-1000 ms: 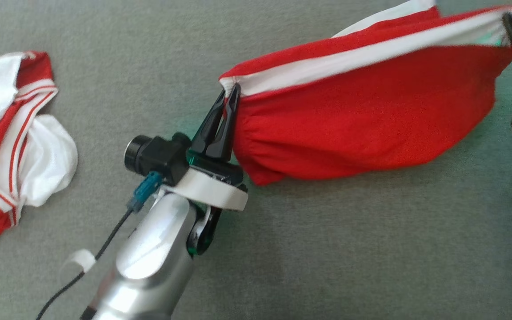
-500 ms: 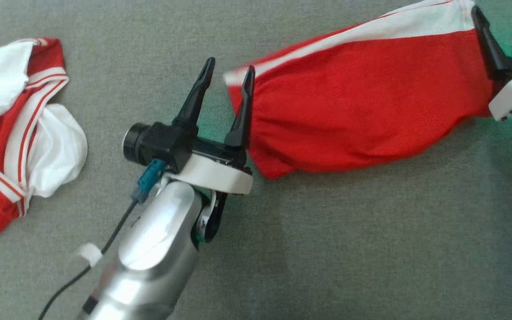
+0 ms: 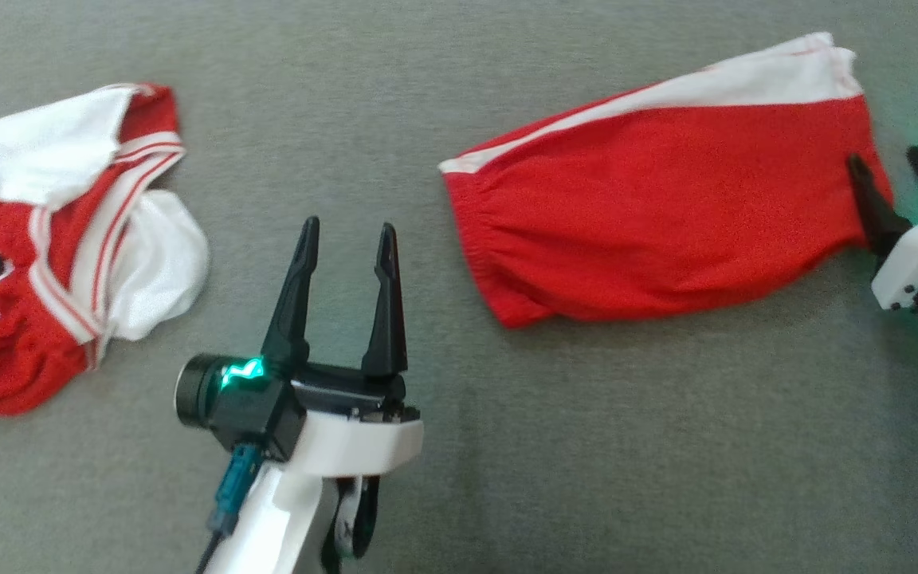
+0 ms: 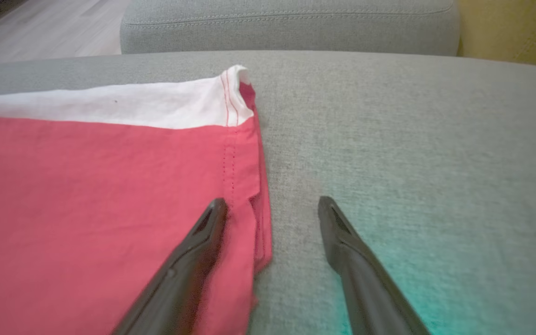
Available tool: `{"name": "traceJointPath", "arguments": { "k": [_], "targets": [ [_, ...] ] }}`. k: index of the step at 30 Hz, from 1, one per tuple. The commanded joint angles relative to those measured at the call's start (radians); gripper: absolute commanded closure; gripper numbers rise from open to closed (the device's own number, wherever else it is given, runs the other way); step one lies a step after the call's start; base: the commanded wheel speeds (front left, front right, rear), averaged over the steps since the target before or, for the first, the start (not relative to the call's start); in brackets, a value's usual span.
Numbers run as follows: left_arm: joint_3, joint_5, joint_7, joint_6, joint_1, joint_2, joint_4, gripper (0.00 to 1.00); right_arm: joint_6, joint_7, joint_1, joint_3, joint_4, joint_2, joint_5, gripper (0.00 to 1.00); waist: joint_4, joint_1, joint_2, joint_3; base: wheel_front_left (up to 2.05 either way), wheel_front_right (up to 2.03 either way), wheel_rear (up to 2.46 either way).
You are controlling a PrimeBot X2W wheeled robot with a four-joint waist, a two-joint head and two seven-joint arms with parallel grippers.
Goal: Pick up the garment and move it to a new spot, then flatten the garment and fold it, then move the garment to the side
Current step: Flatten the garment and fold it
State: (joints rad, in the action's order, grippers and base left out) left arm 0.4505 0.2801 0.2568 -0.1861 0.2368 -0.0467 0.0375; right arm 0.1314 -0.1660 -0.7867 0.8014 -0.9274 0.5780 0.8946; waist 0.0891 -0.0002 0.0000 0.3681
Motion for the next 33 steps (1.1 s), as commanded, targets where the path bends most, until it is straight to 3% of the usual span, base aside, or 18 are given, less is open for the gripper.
{"name": "traceJointPath", "arguments": {
  "k": [1,2,3,5,10,16,23,27,33],
  "targets": [
    [-0.026,-0.016,0.005,-0.011,-0.012,-0.004,-0.056,0.00,-0.001,0.013,0.036,0.018,-0.012,0.012,0.024,0.00,0.050,0.0002,0.0000,-0.012,0.00,0.00,0.00],
    [-0.024,-0.017,0.005,-0.014,-0.021,-0.004,-0.064,0.00,-0.001,0.022,0.042,0.021,-0.020,0.009,0.038,0.00,0.060,0.0002,0.0000,-0.013,0.00,0.00,0.00],
    [-0.022,-0.017,0.005,-0.016,-0.027,-0.004,-0.071,0.00,-0.001,0.034,0.046,0.025,-0.025,0.007,0.052,0.19,0.068,0.0002,0.0000,-0.013,0.00,0.00,0.00],
    [-0.020,-0.020,0.005,-0.017,-0.033,-0.004,-0.079,0.00,-0.001,0.050,0.052,0.037,-0.022,0.005,0.077,1.00,0.077,0.0002,0.0000,-0.015,0.00,0.00,0.00],
    [-0.033,-0.044,0.005,-0.019,-0.036,-0.004,-0.090,0.00,-0.001,0.034,0.043,0.047,-0.009,0.018,0.110,1.00,0.063,0.0002,0.0000,-0.022,0.00,0.00,0.00],
    [-0.075,-0.094,0.005,-0.008,-0.057,-0.004,-0.084,0.00,-0.001,-0.035,0.053,0.049,-0.034,0.053,0.127,1.00,-0.027,0.0002,0.0000,-0.059,0.00,0.00,0.00],
    [-0.108,-0.123,0.005,0.017,-0.077,-0.004,-0.066,0.00,-0.001,-0.082,0.072,0.038,-0.053,0.144,0.118,1.00,-0.119,0.0002,0.0000,-0.084,0.00,0.00,0.00],
    [-0.116,-0.130,0.005,0.027,-0.083,-0.004,-0.056,0.00,-0.001,-0.093,0.045,0.021,0.007,0.161,0.091,1.00,-0.153,0.0002,0.0000,-0.092,0.00,0.00,0.00],
    [-0.110,-0.143,0.005,0.041,-0.093,-0.004,-0.027,0.00,-0.001,-0.095,0.015,-0.022,0.196,0.131,0.026,1.00,-0.172,0.0002,0.0000,-0.110,0.00,0.00,0.00]
  ]
}}
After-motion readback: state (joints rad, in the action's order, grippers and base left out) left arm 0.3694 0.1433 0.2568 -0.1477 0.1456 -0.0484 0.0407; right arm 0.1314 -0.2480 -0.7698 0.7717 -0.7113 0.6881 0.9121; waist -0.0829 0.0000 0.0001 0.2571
